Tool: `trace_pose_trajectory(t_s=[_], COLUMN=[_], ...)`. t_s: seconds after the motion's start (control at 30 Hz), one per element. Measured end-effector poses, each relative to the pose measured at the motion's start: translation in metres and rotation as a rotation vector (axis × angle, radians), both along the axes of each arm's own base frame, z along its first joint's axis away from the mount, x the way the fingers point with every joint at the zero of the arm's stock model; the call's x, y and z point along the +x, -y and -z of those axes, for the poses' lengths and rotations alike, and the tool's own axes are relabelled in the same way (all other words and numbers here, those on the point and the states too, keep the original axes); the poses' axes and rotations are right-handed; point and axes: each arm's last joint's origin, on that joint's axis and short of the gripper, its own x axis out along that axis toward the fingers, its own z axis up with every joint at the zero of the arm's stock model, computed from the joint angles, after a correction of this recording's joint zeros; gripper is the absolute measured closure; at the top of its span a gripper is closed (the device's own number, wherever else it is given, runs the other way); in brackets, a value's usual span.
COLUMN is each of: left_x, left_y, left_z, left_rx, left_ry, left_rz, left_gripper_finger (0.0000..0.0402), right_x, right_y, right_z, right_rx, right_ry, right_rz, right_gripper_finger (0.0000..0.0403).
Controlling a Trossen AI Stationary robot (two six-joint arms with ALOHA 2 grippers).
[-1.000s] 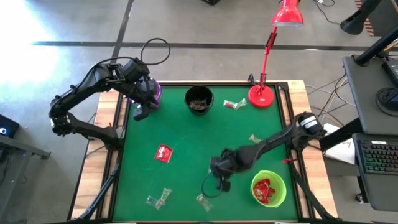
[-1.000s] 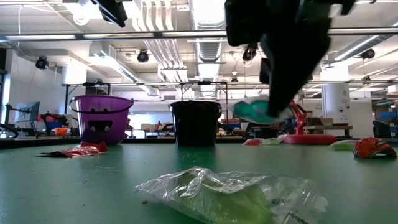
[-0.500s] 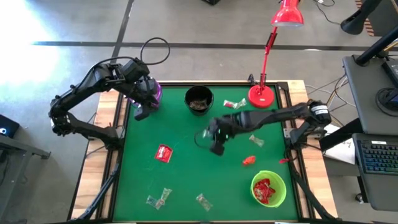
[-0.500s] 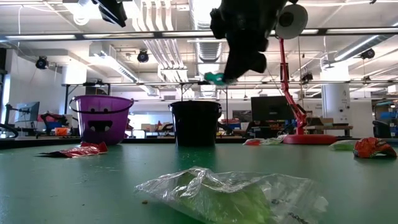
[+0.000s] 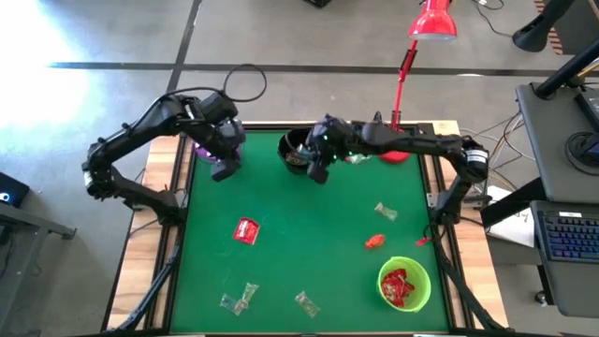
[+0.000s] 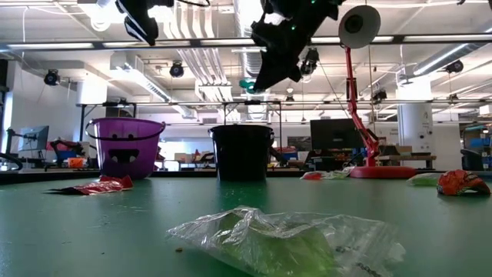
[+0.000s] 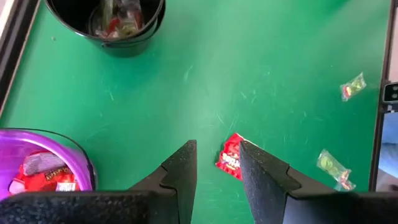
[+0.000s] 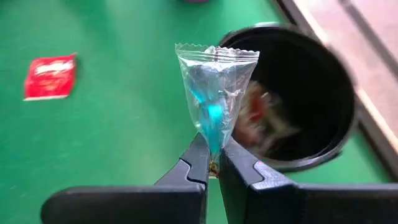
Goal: Sort candy
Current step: Put the right blue gummy into the black bucket
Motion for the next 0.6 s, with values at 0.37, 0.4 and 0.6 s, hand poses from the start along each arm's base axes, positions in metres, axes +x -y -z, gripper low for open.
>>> trace_pose_trajectory(t_s=[0.37,0.4,0.6], left_x=[0.02,0.021,0.023], left_y=[-0.012,-0.012,-0.014], left_z=[0.018,0.019,0.021], left_rx=[0.0,0.007,0.007], left_ry=[-0.092,-0.101,-0.118], left_rz=[-0.015,-0.025,-0.058], left_gripper_finger=[0.0299,0.0299,0.0299], right_x=[0.004,0.004,0.002], right_y=[0.049,0.051,0.06], right_z=[0.002,0.001,0.004], right_rx=[-0.081,-0.087,-0.025], right_ry=[-0.024,-0.023,-0.004], right_rz=[0.011,0.009,-0.037], right_gripper_finger=[0.039,0.039,0.039])
